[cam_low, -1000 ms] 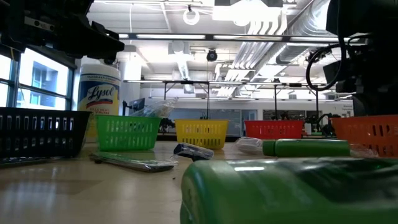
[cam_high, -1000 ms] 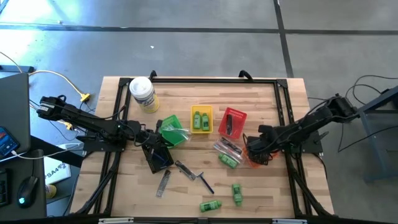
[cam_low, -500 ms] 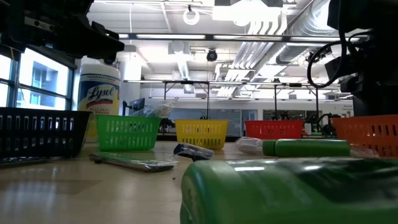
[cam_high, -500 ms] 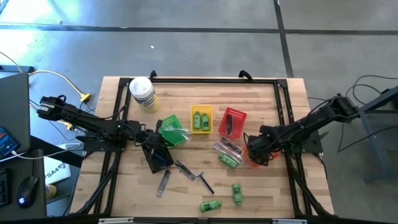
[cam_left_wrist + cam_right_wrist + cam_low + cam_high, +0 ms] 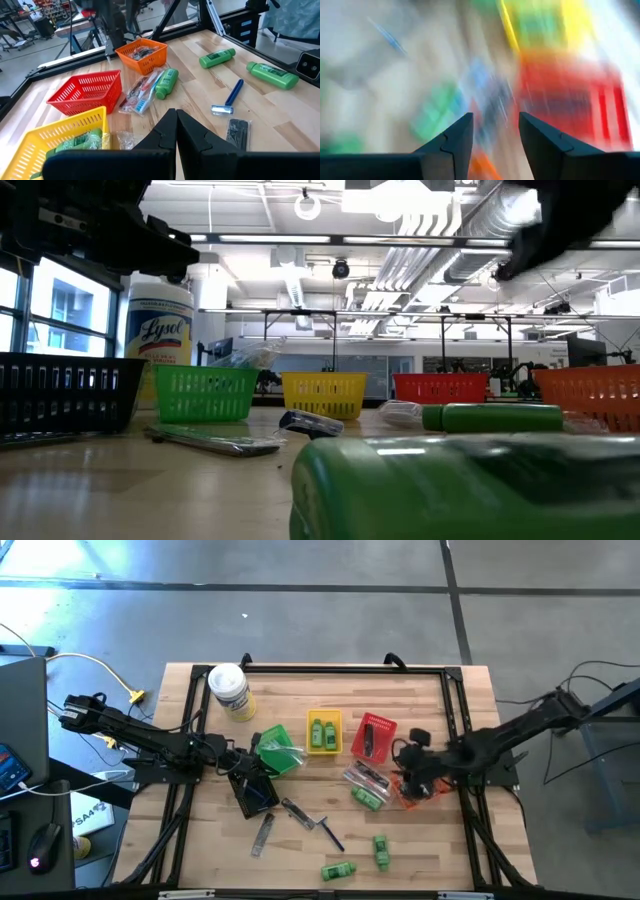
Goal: Pick & Place Travel size toiletries
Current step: Put the black comb into the red bin
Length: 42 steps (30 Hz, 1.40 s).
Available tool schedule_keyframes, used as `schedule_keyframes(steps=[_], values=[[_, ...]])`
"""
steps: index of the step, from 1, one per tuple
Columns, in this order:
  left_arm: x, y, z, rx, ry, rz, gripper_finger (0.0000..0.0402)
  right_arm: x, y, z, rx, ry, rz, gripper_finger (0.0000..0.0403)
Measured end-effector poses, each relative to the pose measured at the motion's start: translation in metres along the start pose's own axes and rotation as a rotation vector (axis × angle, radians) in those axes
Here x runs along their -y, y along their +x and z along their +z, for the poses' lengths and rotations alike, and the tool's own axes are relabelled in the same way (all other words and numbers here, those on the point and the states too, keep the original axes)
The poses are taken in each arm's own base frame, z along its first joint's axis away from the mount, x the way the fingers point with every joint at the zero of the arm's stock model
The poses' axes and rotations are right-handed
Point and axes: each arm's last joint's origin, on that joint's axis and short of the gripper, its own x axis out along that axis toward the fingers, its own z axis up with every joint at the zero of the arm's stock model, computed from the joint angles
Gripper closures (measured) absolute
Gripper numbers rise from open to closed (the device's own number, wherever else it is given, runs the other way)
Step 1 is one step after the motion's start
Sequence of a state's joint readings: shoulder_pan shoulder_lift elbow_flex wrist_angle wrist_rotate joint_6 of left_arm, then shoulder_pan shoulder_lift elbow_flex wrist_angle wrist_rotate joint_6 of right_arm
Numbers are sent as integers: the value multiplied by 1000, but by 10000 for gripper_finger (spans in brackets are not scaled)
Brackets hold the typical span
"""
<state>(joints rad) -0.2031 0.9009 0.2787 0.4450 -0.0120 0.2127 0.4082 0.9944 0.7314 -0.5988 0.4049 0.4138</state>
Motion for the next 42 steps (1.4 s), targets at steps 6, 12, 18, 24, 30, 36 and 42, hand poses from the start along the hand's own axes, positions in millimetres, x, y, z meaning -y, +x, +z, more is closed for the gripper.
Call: schedule_keyframes(steps=[6, 12, 18, 24, 30, 36, 42], values=[[0, 0, 0, -1, 15, -1, 402, -18, -32, 17, 567, -257, 367, 275], [0, 0, -1, -7, 17, -2, 402, -6, -30, -6, 805, -296, 579, 328], [0, 0, -1, -15, 18, -4, 402, 8, -17, -40, 907, -226, 512, 394], [0, 0, -2, -22, 27, -5, 402, 16, -3, -65, 922, -144, 466, 399], [1, 0, -3, -33, 29, -8, 402, 18, 4, -77, 902, -126, 476, 399], [1, 0, -4, -39, 39, -10, 402, 18, 9, -85, 868, -139, 506, 399], [1, 0, -4, -39, 56, -10, 402, 17, 10, -89, 855, -175, 572, 399]])
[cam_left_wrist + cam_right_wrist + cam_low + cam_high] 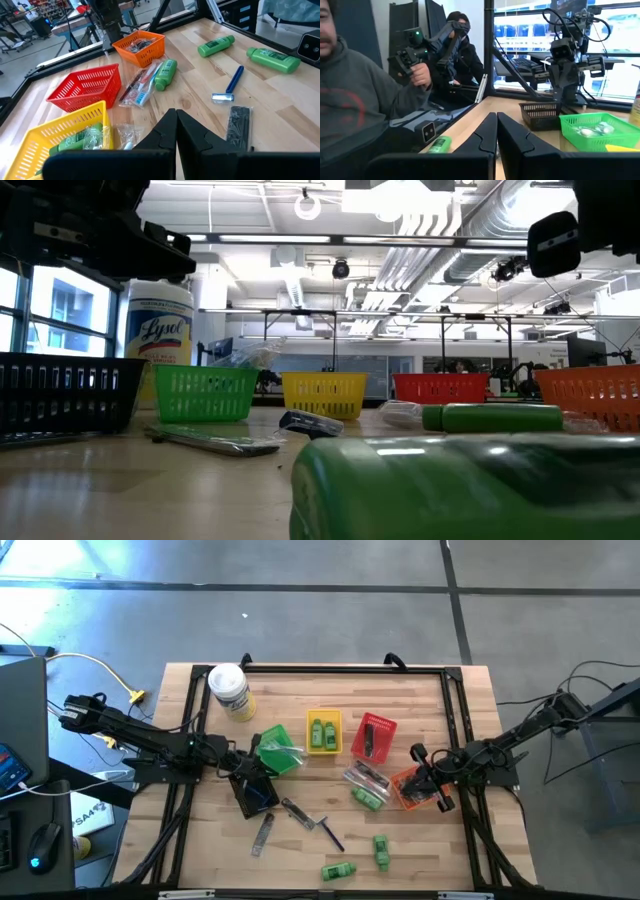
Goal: Pick & Place Travel size toiletries
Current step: Put the black comb into the red bin
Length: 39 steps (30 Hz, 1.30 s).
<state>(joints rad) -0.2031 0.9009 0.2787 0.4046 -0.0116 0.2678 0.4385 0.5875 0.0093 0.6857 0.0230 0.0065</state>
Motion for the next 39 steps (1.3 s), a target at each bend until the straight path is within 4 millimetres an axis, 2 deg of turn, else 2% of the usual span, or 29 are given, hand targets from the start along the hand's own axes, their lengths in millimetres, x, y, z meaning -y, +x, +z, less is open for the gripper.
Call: schedule_keyframes(steps=[32, 39], values=[[0, 0, 1, 11, 12, 4, 402, 2, 0, 2, 26, -56, -55, 399], [0, 0, 1, 11, -41, 3, 402, 2, 0, 2, 26, -56, -56, 399]])
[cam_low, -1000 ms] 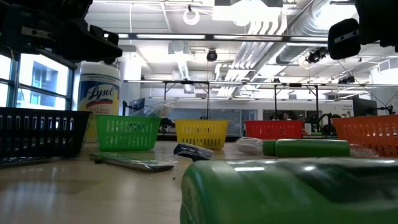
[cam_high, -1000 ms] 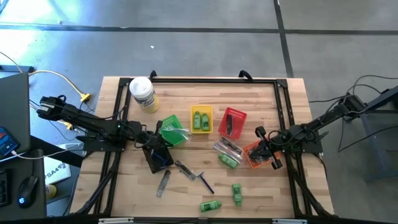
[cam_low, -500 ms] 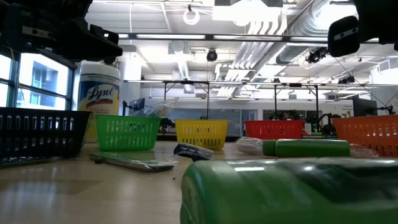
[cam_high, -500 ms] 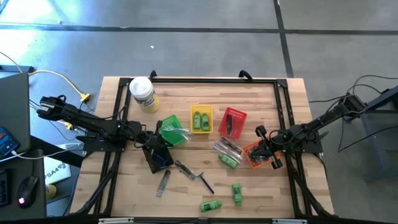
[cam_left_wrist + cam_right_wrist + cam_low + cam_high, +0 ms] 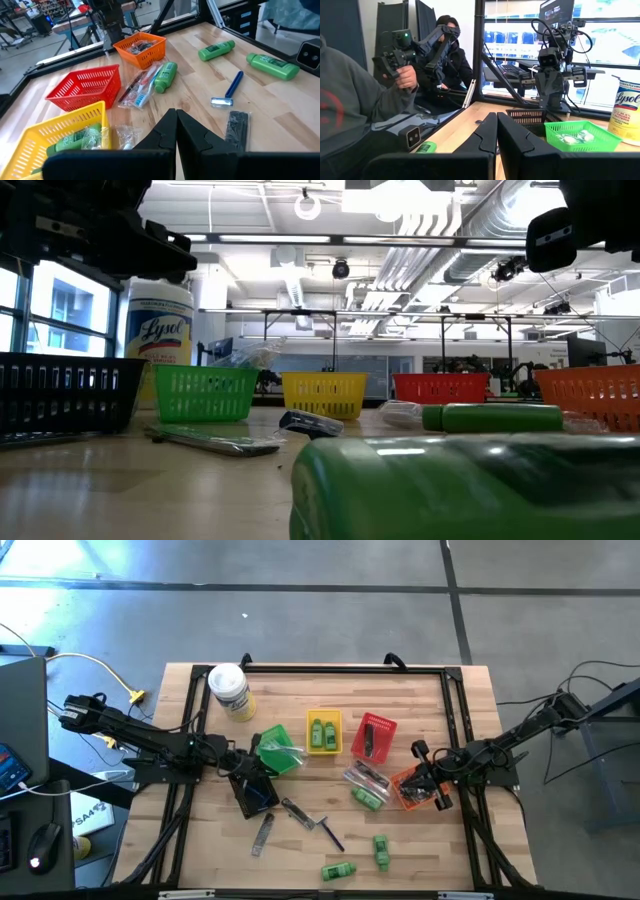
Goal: Pick & Place Travel size toiletries
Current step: Put the black comb into the red bin
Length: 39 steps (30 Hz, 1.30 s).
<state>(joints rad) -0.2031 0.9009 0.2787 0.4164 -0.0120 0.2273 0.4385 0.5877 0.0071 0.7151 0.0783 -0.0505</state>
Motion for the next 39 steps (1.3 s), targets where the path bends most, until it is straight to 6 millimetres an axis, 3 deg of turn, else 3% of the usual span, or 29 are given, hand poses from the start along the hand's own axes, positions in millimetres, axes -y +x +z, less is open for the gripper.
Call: schedule_keyframes(steps=[9, 12, 23, 27, 32, 36, 39], values=[[-1, 1, 8, 5, -120, 21, 402, 0, 0, 0, -1, 0, -1, 399], [7, 10, 13, -80, -109, -17, 402, 0, 0, 0, -1, 0, -1, 399], [29, 81, 47, -429, -106, -40, 395, 0, 0, 0, 1, 1, 0, 399], [35, 108, 41, -569, -87, -106, 353, 0, 0, 0, 7, 5, 1, 399], [45, 138, 31, -698, -60, -230, 266, 0, 0, 0, 7, 5, 3, 399], [59, 152, 26, -728, 55, -364, 208, 0, 0, 0, 7, 5, 4, 399], [66, 159, 25, -734, 90, -356, 175, 0, 0, 0, 5, 5, 10, 399]])
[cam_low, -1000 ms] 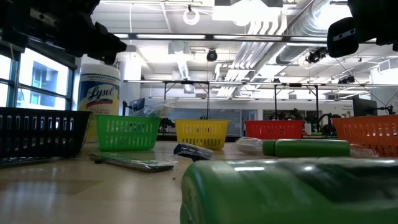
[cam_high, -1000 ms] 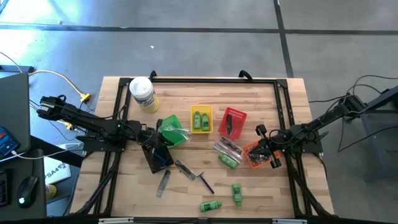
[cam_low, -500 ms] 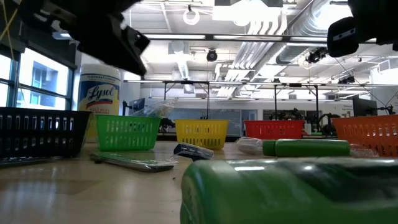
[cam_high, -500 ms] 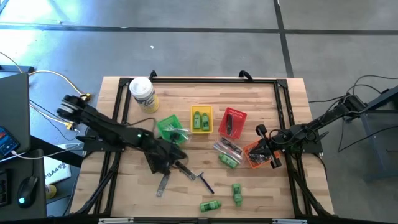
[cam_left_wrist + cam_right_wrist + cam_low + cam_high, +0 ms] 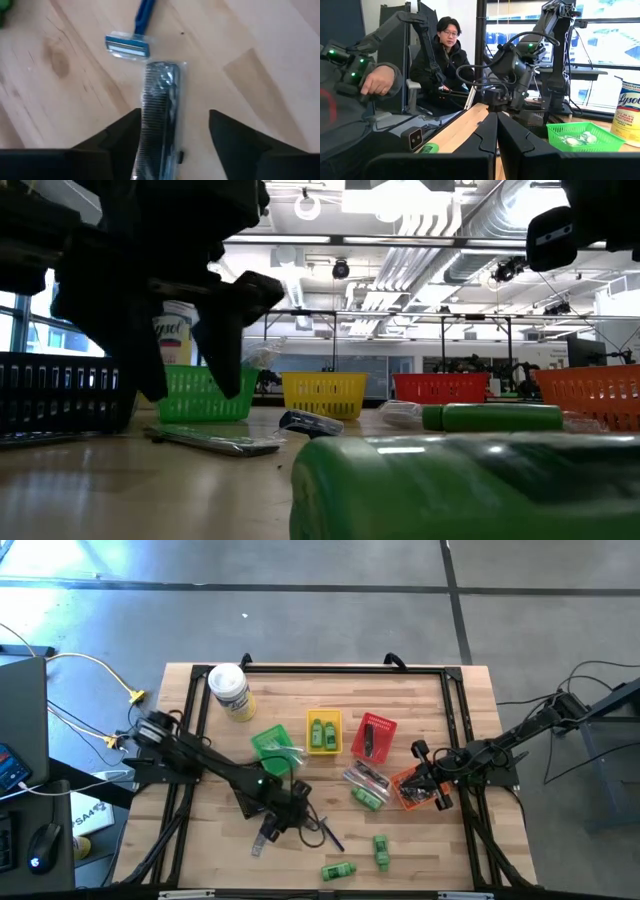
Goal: Pick & Place Travel size toiletries
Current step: Put the black comb into the red bin
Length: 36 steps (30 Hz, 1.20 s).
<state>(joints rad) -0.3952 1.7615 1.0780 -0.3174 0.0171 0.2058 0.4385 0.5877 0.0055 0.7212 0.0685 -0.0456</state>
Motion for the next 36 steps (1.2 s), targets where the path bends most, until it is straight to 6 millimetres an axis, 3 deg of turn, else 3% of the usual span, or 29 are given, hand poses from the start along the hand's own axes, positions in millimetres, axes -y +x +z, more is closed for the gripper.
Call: schedule_keyframes(steps=[7, 18, 22, 30, 36], values=[[-2, 17, 2, -40, -1, 6, 117, 0, 0, -1, -9, -1, -3, 399], [-1, 36, -8, -121, -10, 11, 113, 0, 0, -1, -9, -1, -5, 399], [0, 36, -9, -128, -43, 16, 141, 0, 0, -1, -8, -1, -8, 399], [-1, 38, -10, -132, -109, 34, 238, 0, 0, 0, 3, 0, -9, 399], [0, 38, -10, -137, -116, 38, 270, 0, 0, 0, 2, 0, -8, 399]])
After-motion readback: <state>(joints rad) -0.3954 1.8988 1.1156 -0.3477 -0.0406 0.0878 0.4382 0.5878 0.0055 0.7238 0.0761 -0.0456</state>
